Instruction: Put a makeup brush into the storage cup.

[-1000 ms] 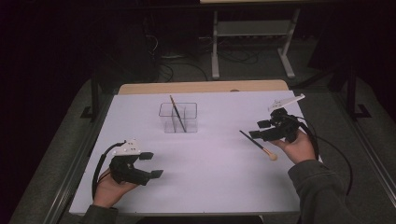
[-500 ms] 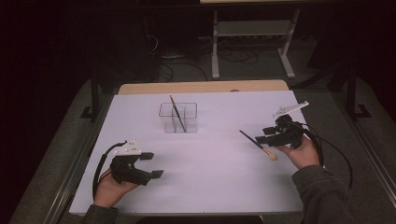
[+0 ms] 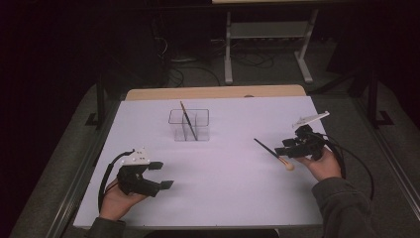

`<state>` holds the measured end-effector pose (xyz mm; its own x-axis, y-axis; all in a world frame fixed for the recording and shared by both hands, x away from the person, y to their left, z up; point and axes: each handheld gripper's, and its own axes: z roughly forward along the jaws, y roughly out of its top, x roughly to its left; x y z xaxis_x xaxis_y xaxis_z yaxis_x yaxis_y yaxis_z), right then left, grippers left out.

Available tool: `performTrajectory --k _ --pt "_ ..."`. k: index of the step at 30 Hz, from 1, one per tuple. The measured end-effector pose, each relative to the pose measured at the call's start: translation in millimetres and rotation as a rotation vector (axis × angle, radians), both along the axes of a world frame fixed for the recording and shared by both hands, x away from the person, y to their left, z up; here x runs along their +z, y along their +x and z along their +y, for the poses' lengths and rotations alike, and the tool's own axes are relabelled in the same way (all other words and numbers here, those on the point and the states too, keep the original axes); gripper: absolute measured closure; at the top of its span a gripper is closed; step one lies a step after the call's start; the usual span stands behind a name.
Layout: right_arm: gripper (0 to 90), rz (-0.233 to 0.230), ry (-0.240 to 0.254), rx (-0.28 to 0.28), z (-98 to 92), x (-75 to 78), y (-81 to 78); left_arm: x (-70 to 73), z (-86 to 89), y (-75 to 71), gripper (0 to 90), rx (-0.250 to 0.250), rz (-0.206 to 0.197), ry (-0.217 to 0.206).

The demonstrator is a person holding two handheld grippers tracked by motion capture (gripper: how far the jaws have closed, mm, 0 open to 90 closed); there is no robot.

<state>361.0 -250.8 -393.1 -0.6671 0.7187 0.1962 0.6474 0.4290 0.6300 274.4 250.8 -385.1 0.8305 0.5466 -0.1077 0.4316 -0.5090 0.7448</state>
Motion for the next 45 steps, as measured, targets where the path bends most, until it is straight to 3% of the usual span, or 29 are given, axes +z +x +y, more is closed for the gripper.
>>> performTrajectory --k 21,45 --pt "49.1 0.034 -0.042 -0.003 -2.0 -15.0 0.7 0.4 -0.1 0.0 22.9 -0.006 -0.004 0.001" --pt "61.6 0.083 -0.111 0.021 3.5 -32.6 8.0 -0.1 0.2 0.2 23.0 -0.003 0.001 -0.001"
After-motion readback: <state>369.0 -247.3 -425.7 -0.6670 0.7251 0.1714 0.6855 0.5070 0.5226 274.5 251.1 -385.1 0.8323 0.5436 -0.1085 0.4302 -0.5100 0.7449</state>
